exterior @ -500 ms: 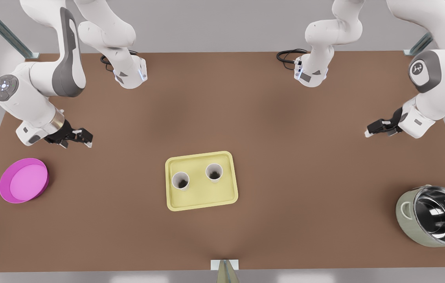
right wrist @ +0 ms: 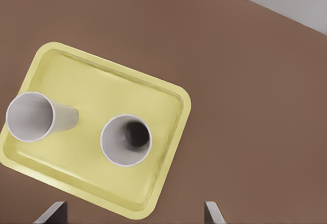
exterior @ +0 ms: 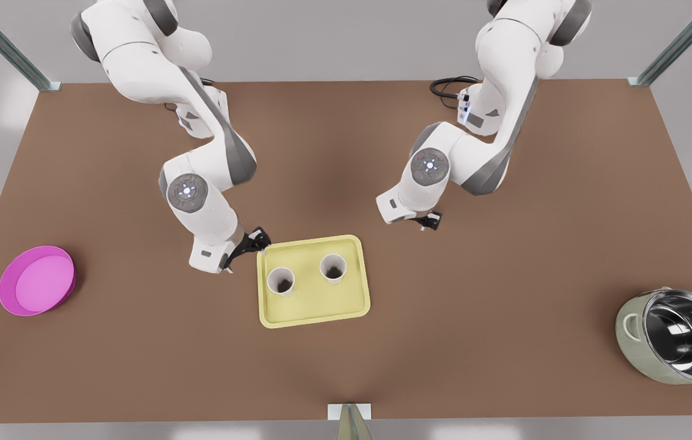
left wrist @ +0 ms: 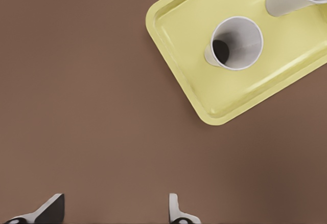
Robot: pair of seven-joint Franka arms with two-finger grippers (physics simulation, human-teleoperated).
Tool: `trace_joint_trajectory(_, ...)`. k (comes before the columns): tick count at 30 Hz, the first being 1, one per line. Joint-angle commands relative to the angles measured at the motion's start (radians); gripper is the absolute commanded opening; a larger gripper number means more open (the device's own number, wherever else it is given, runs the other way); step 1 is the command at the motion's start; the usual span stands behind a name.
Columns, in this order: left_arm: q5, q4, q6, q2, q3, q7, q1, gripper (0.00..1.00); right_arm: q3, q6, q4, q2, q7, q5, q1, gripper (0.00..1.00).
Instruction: Use the left arm to pick up the white IKEA cup from the tray and place it on the middle-left position; use the right arm to pick up the white IKEA cup from the tray and place it on the middle-right position
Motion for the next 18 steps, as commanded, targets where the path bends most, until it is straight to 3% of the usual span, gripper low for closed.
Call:
trace_joint_trajectory(1,0.020,0.068,0.067,0.065,0.000,-0.515,-0.010,1.00,-0.001,0.013,0.045,0.036,0.047,-0.019,0.001,1.00)
trace_joint_trajectory(6,0.048,0.358,0.088,0.280,0.001,-0.720,-0.099,1.00,-0.010,0.013,0.251,0.201,0.052,-0.019,-0.006,1.00)
trace_joint_trajectory(12,0.106,0.372,0.260,0.363,0.006,-0.825,-0.136,1.00,-0.007,0.019,0.327,0.303,0.106,-0.024,0.038,1.00)
trace_joint_trajectory(18,0.142,0.456,0.283,0.462,0.006,-0.828,-0.136,1.00,-0.007,0.039,0.269,0.336,0.112,-0.027,0.037,1.00)
